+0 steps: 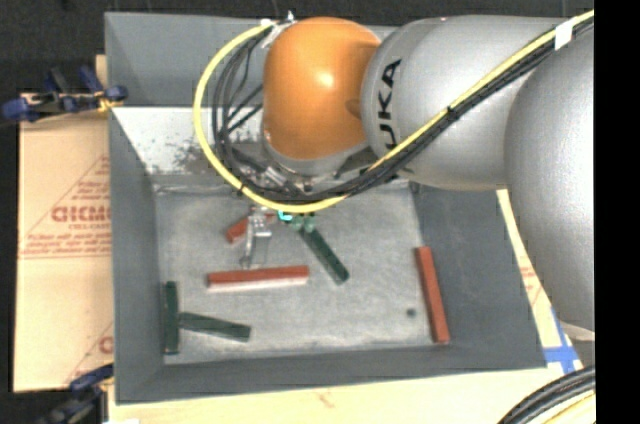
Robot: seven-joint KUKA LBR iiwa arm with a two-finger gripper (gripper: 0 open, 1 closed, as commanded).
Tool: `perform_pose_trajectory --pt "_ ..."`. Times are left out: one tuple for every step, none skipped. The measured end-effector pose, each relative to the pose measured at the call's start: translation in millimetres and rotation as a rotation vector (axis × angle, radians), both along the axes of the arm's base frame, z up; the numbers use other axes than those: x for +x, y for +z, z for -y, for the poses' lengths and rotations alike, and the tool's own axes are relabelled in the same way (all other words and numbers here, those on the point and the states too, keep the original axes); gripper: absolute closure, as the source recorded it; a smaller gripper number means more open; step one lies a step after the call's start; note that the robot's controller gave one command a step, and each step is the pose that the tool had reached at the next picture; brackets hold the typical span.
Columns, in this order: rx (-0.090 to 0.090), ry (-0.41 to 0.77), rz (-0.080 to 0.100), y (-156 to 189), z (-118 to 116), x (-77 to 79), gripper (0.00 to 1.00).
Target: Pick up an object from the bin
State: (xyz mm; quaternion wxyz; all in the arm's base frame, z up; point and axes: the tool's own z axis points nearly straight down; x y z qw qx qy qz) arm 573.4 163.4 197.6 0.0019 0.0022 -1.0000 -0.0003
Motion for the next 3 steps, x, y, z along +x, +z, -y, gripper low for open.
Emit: perform_pose_trajectory --pt "0.001 -0.004 0.006 3.7 0.9 1.1 0.0" --pt "0.002 0.0 0.01 -69.9 31.1 -15.0 0.0" --pt "0.0 -0.04 0.002 -130.4 54.9 -21.8 0.0"
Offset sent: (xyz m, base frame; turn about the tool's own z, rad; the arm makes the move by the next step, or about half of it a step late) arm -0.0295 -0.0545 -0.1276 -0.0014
